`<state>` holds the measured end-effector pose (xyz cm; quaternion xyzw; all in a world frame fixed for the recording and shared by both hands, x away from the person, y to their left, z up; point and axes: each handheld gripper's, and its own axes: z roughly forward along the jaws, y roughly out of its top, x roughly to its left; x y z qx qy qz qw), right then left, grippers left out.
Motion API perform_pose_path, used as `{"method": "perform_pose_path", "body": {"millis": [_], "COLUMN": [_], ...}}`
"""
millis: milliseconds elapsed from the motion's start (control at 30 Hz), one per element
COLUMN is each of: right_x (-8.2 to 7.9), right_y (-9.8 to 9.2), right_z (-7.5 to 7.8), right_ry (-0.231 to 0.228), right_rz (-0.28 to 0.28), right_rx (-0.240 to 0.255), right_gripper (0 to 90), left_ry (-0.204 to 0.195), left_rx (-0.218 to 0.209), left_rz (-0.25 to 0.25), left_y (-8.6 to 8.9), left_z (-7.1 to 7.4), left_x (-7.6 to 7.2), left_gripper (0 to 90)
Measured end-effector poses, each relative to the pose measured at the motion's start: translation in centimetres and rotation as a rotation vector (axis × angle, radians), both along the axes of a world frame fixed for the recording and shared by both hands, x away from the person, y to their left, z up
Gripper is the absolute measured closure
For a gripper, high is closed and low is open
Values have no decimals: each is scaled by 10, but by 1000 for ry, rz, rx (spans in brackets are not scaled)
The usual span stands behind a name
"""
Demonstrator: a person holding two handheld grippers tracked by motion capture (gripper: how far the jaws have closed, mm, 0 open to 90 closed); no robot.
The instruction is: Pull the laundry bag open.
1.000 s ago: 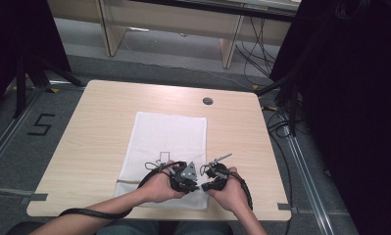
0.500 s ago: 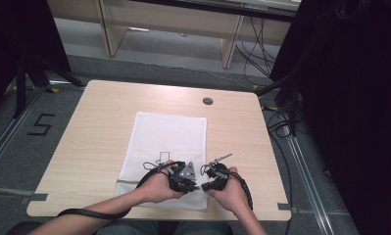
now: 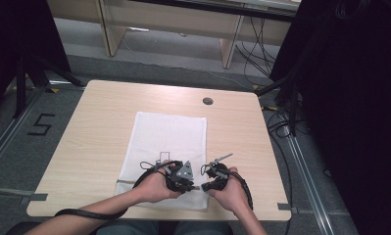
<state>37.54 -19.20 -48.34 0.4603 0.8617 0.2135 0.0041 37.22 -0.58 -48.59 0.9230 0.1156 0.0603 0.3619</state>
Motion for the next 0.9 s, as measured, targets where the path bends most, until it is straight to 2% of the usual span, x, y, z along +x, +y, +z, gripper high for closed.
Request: {"method": "perform_pose_path", "body": {"millis": [33,100,267,300,733,900], "right_x": [0,0,0,0,-1,-1], "right_y": [0,0,0,0,1,1], "right_z": [0,0,0,0,1,1], "right_ry": [0,0,-2,-3,-1,-1], "right_rz": [1,1,2,2,-5,-5], "right_rx": [0,1,-1,-1,-8,-11], "right_gripper": [900,900,900,900,900,900], "left_ry": [14,0,0,18,8,3], "left_rx": [-6,-1,5,-6,3,-9], "left_rz": [13,2,4,13,9,7], "left_y": [0,0,1,1,2,7], "left_z": [0,0,0,0,1,3], "left_x": [-1,0,0,-1,-2,-2], "left_gripper": [822,822,822,822,822,822]}}
